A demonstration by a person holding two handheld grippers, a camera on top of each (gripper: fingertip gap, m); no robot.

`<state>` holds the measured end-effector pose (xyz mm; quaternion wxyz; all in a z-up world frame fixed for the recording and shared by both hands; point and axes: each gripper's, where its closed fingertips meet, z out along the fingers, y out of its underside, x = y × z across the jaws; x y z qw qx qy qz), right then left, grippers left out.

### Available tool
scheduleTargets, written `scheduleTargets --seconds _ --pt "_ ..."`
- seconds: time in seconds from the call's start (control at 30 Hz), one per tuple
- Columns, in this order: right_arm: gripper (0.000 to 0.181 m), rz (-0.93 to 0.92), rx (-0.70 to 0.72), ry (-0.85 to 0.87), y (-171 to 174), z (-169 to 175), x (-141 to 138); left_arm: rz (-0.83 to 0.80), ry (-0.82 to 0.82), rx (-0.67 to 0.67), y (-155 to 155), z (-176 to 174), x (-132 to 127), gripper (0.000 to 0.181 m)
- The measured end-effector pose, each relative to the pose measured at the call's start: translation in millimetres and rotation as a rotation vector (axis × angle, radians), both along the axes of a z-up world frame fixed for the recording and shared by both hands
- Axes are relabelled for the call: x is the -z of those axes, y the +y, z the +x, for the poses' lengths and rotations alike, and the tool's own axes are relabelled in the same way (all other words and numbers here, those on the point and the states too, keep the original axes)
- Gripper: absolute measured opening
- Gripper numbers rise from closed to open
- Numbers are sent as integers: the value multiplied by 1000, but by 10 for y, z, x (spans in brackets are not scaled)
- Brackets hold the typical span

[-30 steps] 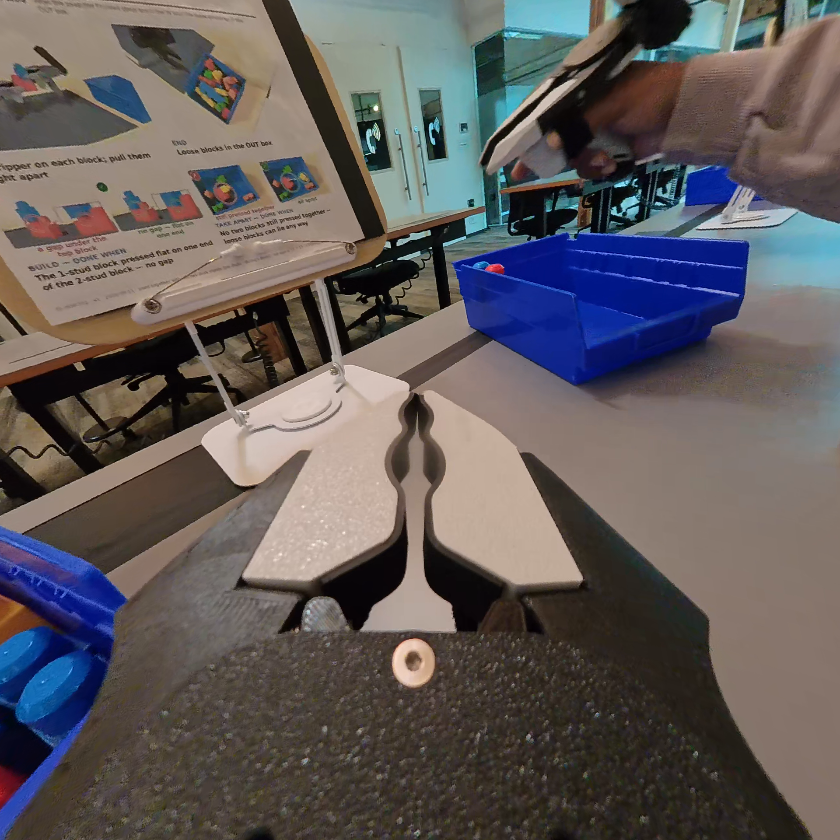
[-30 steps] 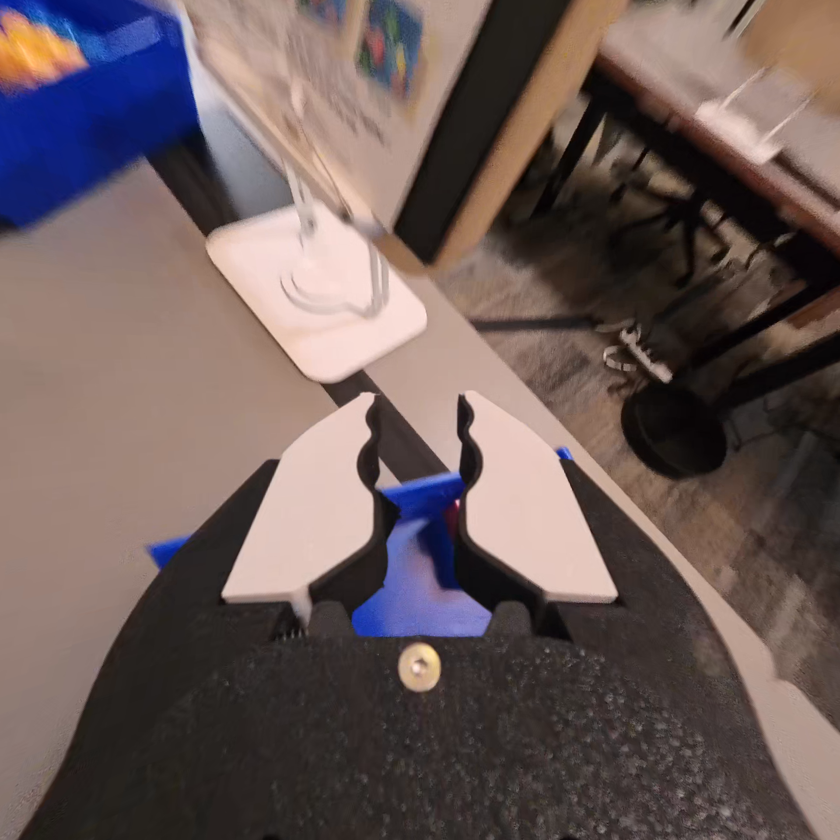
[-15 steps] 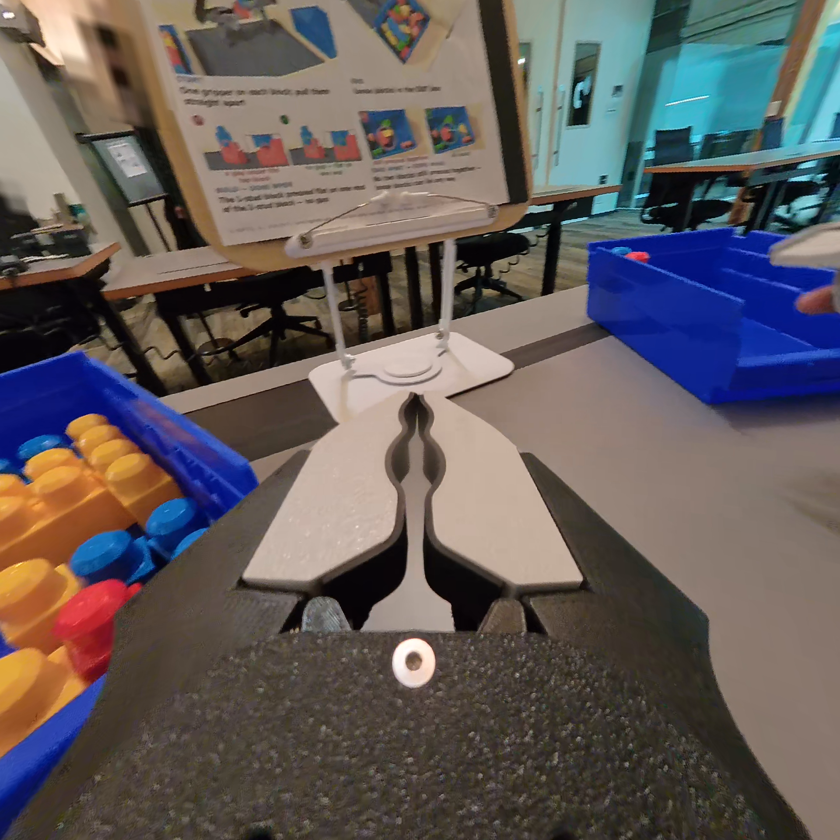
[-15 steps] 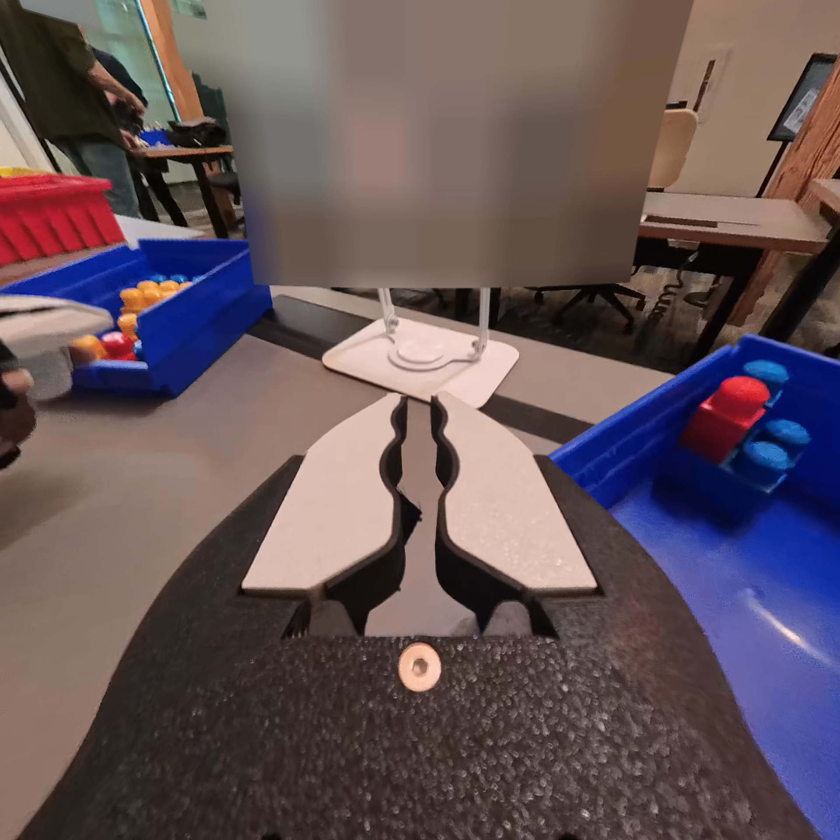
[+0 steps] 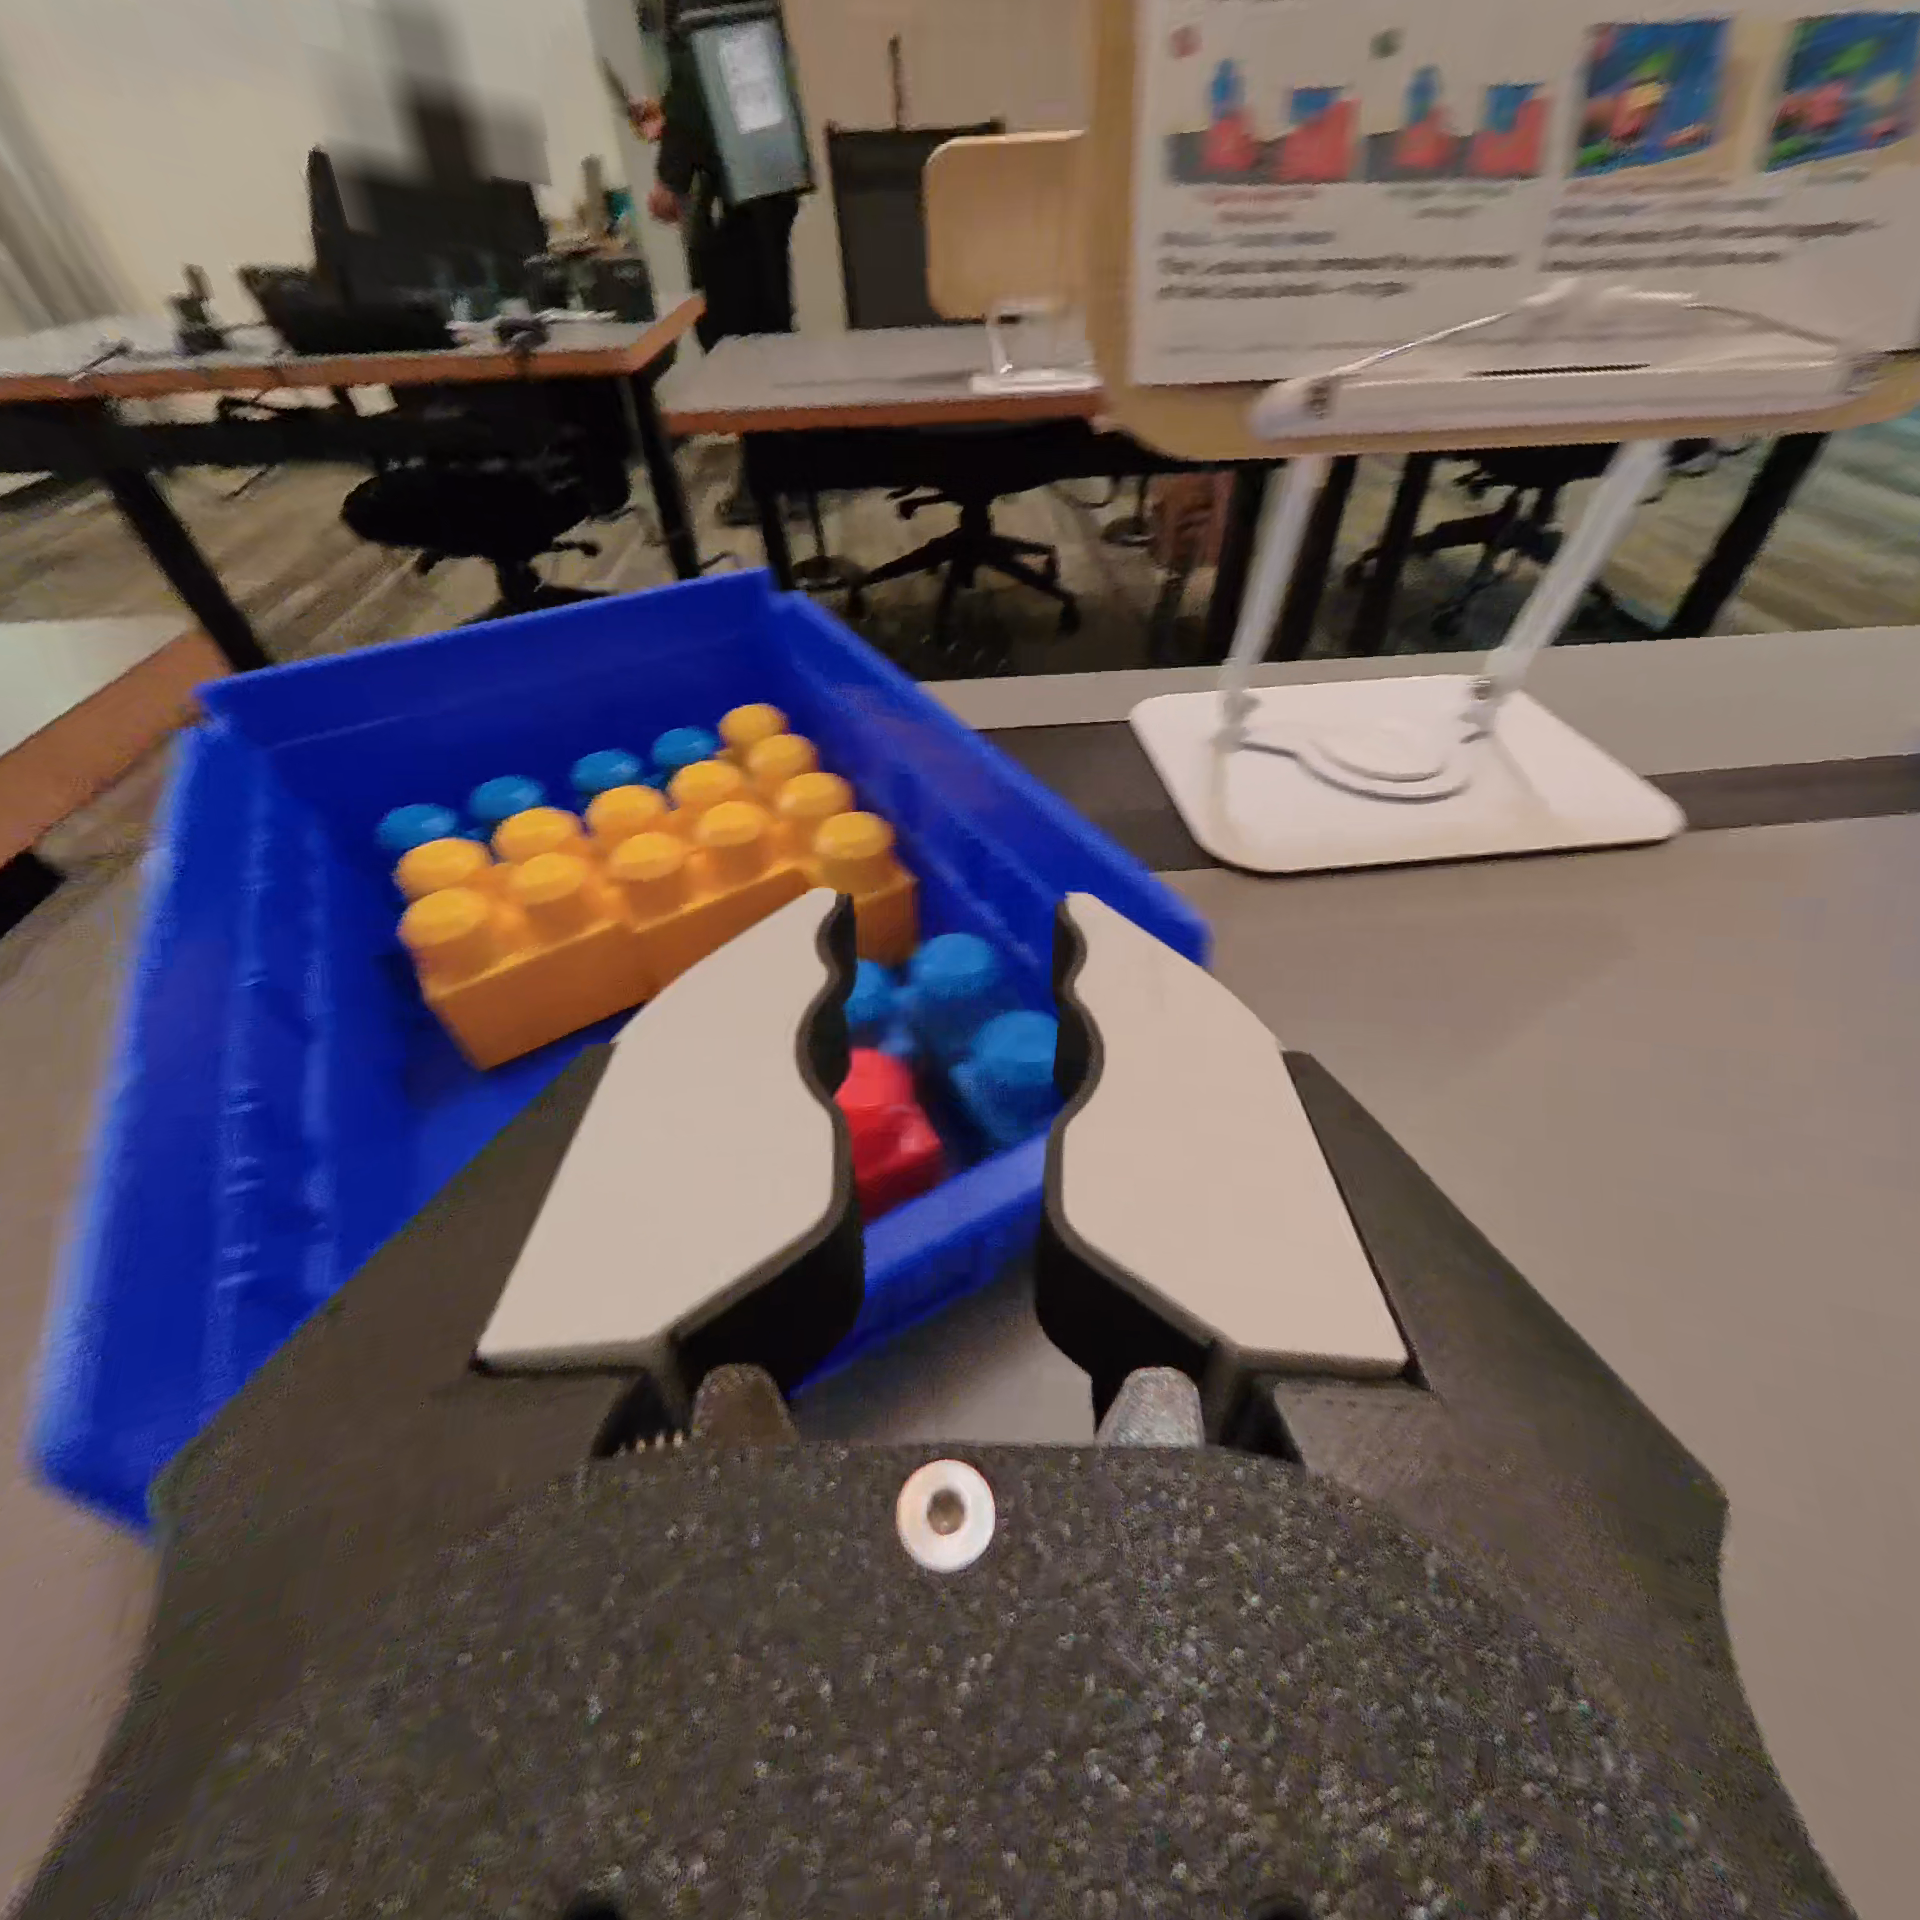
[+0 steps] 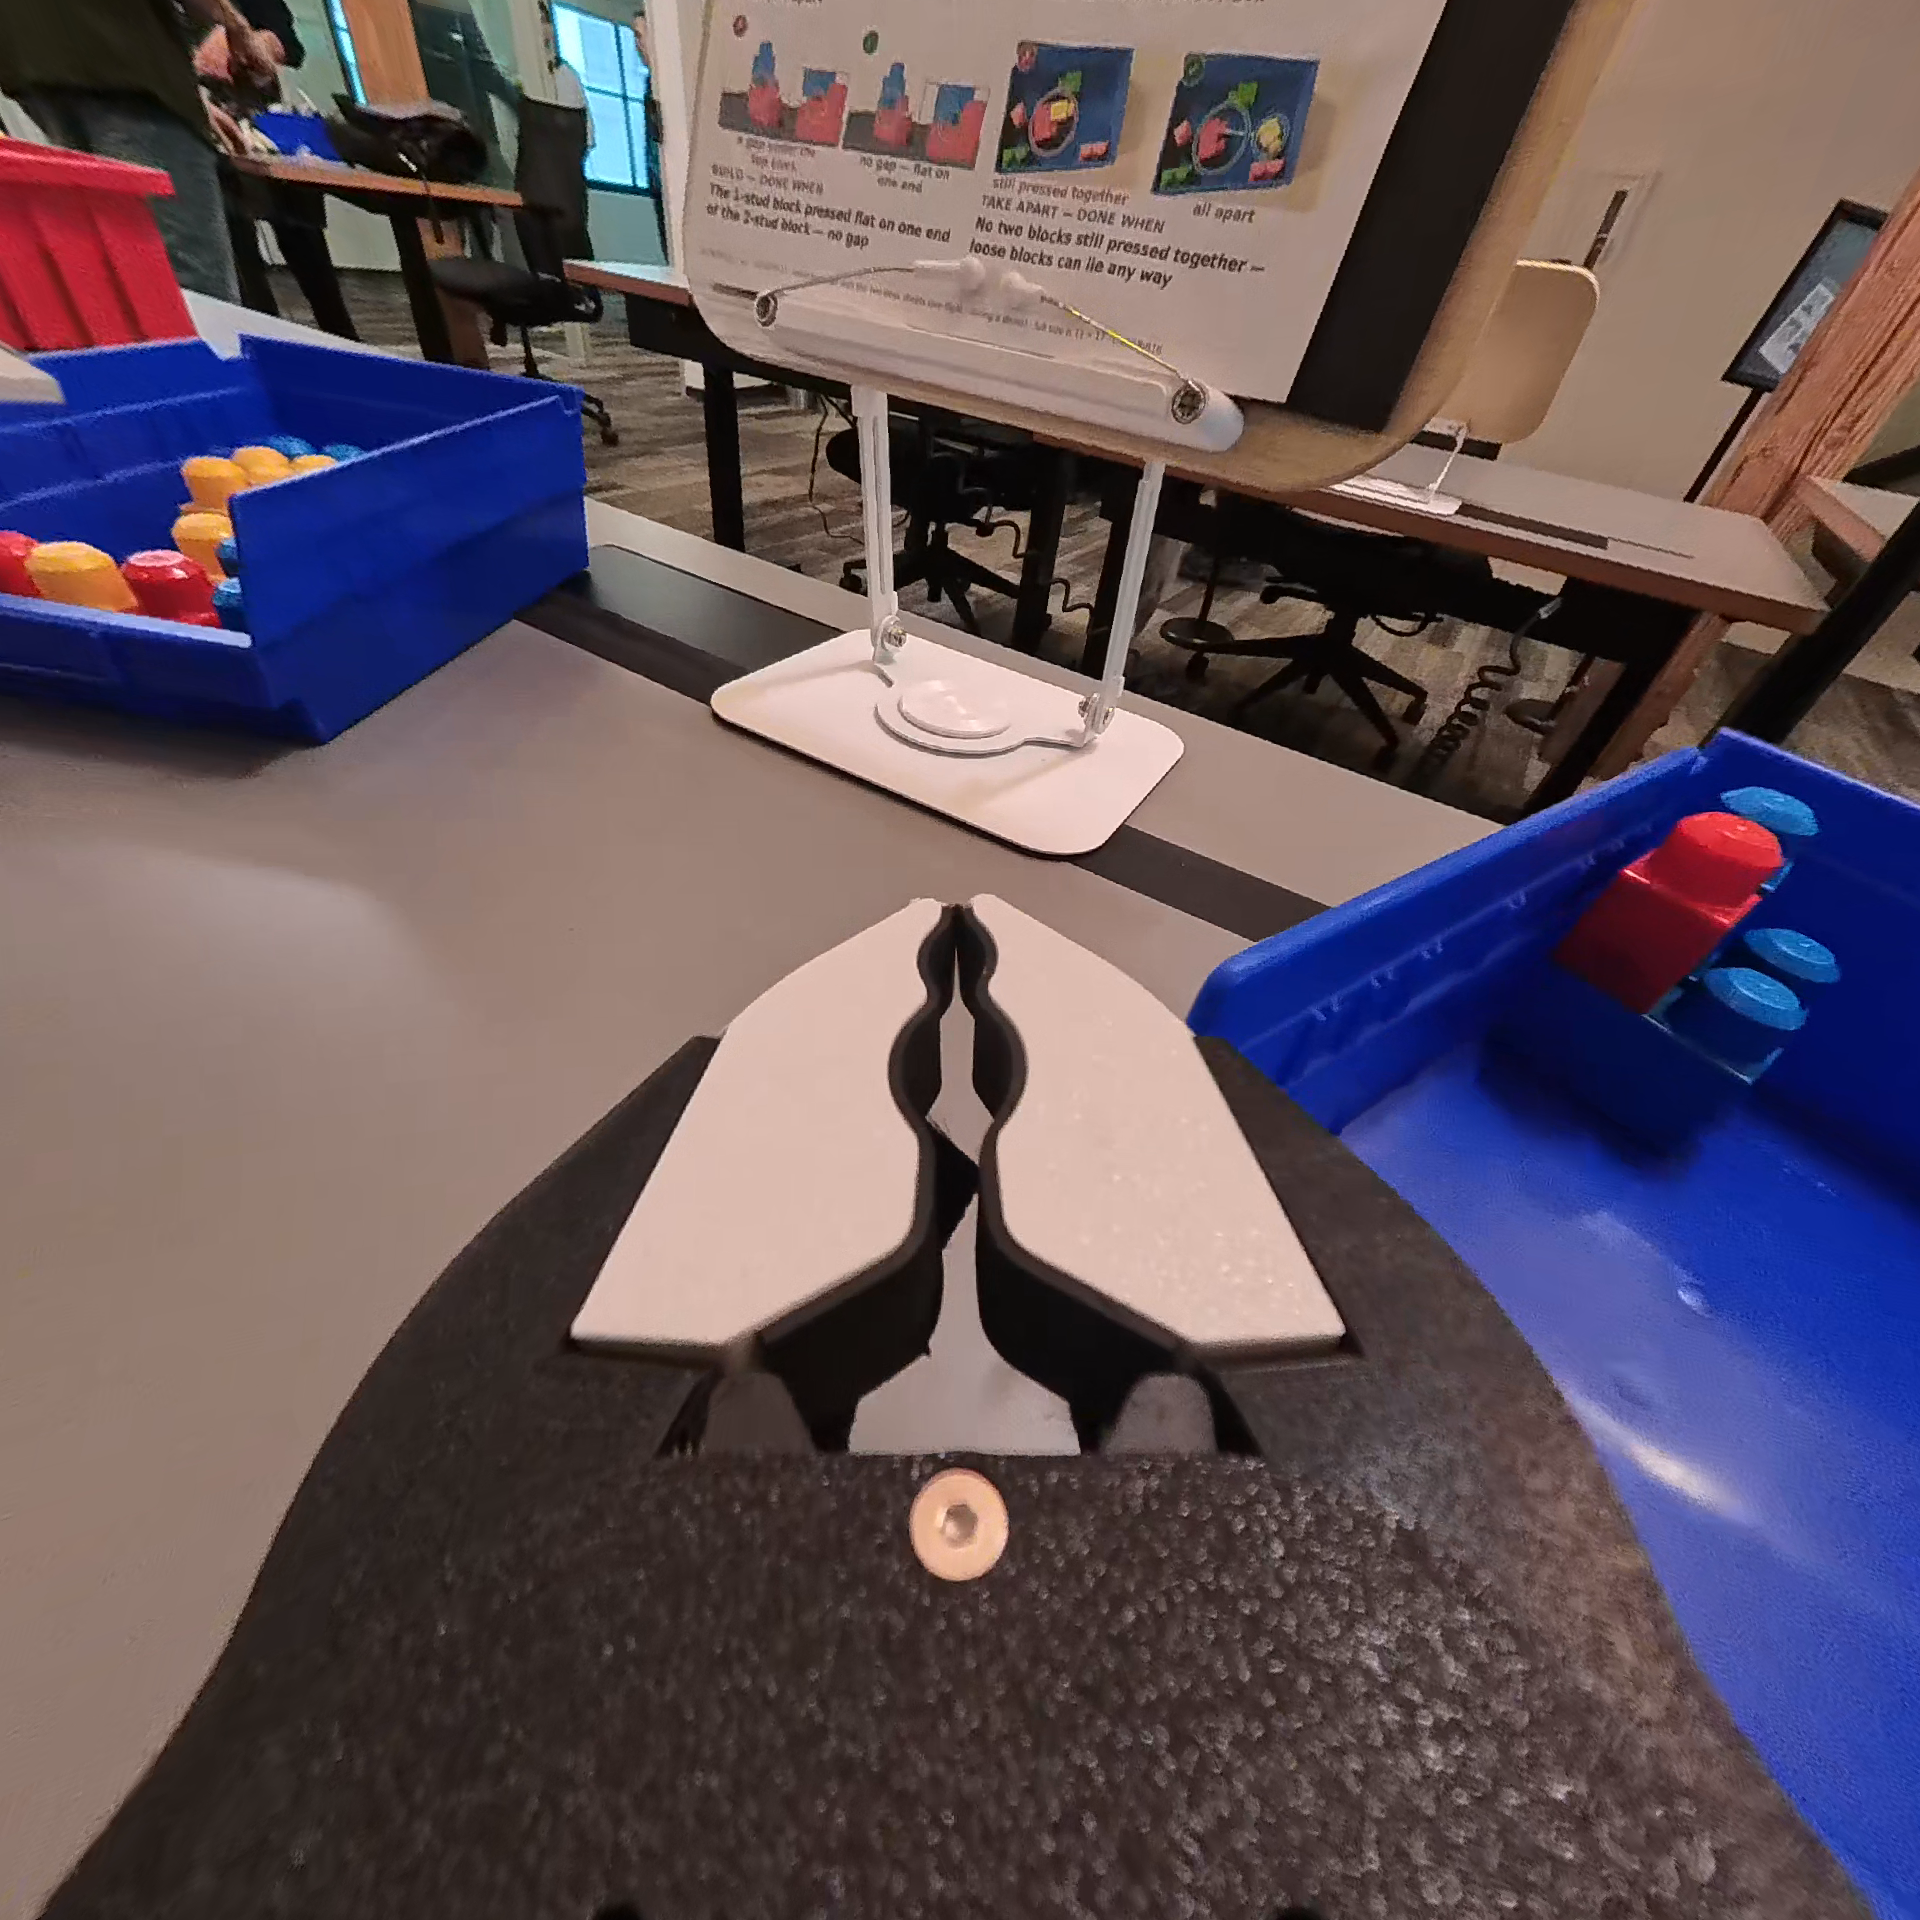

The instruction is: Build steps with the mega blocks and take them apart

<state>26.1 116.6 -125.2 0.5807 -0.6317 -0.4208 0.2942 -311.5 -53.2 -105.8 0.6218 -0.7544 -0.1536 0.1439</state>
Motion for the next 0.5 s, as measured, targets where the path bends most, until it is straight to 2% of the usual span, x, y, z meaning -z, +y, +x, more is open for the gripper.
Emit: scheduleTargets --seconds 0.13,0.27,0.37,0.5 --pt "0 -6 -22 -10 4 7 -2 -92 -43 -82 -176 -500 -44 46" --pt "0 -7 -54 -24 -37 -29 18 -244 -130 -96 -83 -845 18 48" --pt "0 10 -72 -38 -73 -45 20 -400 -225 -81 38 -1023 197 51" --pt "0 10 -82 -44 -84 -33 23 -614 -321 -21 69 -1052 489 49"
